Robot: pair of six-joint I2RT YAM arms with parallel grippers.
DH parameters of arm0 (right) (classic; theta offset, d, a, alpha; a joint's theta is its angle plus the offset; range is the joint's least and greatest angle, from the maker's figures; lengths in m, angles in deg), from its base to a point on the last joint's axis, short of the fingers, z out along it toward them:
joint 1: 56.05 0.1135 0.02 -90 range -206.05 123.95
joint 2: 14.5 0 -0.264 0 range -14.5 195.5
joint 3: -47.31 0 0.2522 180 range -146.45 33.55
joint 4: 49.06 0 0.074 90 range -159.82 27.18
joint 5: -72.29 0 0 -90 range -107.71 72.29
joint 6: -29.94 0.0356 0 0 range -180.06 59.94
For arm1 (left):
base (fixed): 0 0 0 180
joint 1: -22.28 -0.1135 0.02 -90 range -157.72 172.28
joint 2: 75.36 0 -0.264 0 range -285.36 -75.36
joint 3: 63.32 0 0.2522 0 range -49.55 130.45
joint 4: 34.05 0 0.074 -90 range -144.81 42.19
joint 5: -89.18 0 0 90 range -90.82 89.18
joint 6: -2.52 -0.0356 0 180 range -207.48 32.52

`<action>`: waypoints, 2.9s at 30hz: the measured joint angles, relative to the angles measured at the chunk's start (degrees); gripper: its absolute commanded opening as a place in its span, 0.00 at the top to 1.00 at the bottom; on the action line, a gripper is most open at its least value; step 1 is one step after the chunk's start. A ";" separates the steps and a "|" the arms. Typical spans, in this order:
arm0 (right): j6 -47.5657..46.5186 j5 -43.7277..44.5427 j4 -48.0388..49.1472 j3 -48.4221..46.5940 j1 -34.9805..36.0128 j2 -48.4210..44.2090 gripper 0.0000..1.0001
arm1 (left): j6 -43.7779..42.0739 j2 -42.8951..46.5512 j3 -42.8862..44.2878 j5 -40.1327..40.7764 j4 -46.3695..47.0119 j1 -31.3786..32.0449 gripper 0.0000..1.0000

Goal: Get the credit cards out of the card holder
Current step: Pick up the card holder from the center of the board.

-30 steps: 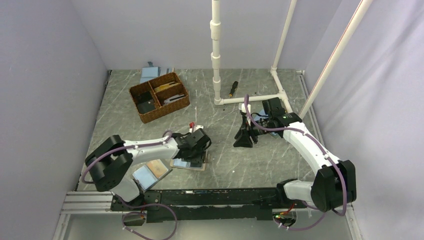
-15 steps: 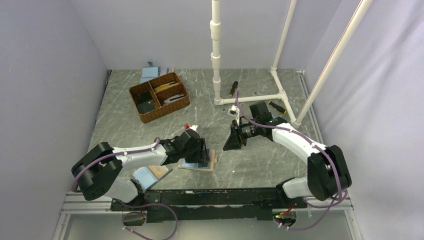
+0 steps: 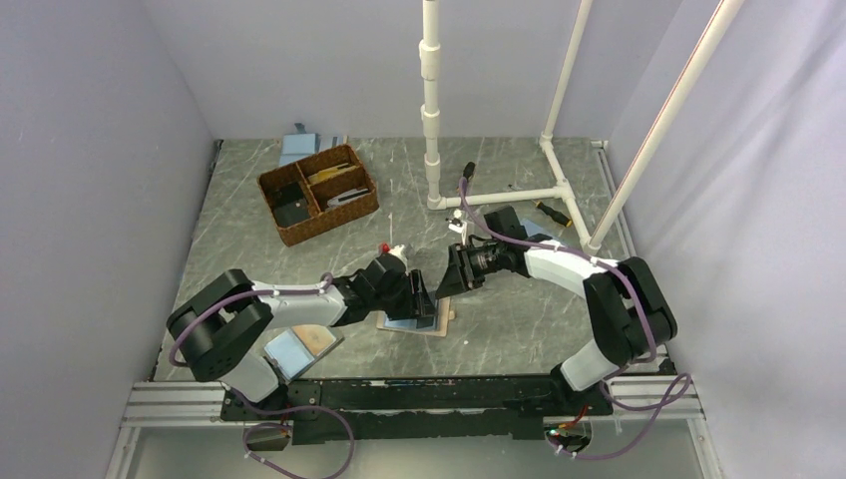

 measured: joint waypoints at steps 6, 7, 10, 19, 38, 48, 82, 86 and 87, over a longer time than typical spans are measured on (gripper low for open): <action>1.29 1.01 0.26 -0.02 0.50 2.80 0.58 | 0.81 -0.79 -0.31 -1.27 2.21 -0.42 0.51; 1.38 1.11 0.28 0.00 0.55 2.86 0.57 | 0.94 -0.79 -0.42 -1.42 2.54 -0.52 0.50; 1.49 1.44 0.31 -0.02 0.66 2.89 0.56 | 1.29 -0.83 -1.05 -2.19 3.85 -0.85 0.50; 1.53 1.86 0.22 -0.26 0.72 4.72 0.57 | 1.57 -0.83 -2.45 -3.28 6.80 -1.29 0.49; 1.51 1.55 0.17 -1.03 0.68 4.74 0.60 | 2.67 -0.90 -4.22 -5.75 9.92 -2.25 0.42; 1.40 2.56 -0.74 -1.05 0.68 4.74 0.59 | 2.86 -0.96 -5.29 -7.17 11.74 -2.95 0.37; 1.62 2.56 -1.38 -1.66 0.85 7.32 0.61 | 4.28 -1.40 -6.97 -8.98 15.41 -3.78 0.37; 2.12 2.34 -1.40 -2.56 1.05 8.98 0.64 | 4.31 -2.08 -6.97 -9.94 16.39 -3.78 0.37; 2.27 2.25 -1.31 -3.08 1.11 9.79 0.68 | 4.33 -2.34 -6.97 -10.23 16.87 -3.80 0.36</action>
